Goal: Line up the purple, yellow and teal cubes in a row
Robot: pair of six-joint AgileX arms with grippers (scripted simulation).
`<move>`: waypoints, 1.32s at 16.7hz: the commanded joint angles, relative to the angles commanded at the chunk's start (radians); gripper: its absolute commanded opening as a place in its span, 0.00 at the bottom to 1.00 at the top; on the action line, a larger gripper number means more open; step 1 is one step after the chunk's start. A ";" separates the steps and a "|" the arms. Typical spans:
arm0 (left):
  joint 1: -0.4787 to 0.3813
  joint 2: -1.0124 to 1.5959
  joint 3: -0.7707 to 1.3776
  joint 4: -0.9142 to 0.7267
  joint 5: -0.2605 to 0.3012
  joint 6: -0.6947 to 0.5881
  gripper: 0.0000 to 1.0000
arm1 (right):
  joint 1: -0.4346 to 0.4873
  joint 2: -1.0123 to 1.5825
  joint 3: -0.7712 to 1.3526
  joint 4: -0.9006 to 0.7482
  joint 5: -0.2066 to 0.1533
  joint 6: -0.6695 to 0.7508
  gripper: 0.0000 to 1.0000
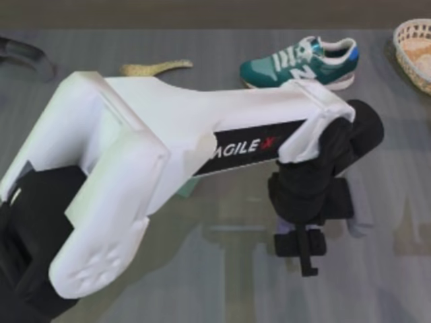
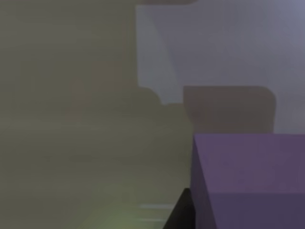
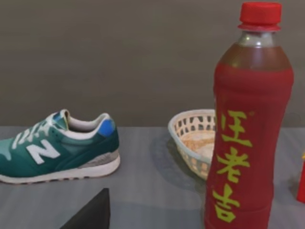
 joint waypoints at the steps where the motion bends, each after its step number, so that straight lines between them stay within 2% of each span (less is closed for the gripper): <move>1: 0.000 0.000 0.000 0.000 0.000 0.000 0.23 | 0.000 0.000 0.000 0.000 0.000 0.000 1.00; 11: 0.000 0.000 0.000 0.000 0.000 0.000 0.98 | 0.000 0.000 0.000 0.000 0.000 0.000 1.00; 22: 0.003 -0.003 0.017 -0.017 0.000 0.001 1.00 | 0.000 0.000 0.000 0.000 0.000 0.000 1.00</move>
